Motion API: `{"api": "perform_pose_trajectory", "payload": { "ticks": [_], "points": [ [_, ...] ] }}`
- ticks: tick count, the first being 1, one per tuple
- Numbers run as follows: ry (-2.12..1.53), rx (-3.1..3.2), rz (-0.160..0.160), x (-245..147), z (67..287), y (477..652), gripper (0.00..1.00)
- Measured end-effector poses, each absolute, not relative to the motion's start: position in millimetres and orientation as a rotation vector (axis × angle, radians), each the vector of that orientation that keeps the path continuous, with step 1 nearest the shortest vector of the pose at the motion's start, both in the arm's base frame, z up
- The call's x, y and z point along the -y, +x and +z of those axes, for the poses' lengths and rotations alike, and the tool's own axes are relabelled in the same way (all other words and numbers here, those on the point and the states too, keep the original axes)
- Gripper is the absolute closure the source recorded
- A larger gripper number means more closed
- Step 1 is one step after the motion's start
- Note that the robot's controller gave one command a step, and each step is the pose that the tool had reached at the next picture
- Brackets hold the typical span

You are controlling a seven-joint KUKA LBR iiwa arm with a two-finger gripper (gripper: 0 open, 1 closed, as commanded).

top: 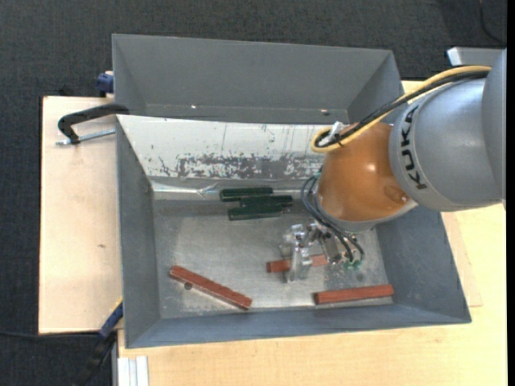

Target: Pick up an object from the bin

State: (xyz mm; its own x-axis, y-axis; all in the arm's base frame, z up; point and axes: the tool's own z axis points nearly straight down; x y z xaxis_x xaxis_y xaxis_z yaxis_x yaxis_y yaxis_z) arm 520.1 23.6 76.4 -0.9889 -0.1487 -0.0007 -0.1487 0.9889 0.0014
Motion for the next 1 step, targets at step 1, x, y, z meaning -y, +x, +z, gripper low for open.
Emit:
{"api": "perform_pose_trajectory", "payload": {
  "ticks": [1],
  "points": [
    [-0.314, -3.121, 0.002, -34.1, 208.8, 544.8, 1.00]
  ]
}}
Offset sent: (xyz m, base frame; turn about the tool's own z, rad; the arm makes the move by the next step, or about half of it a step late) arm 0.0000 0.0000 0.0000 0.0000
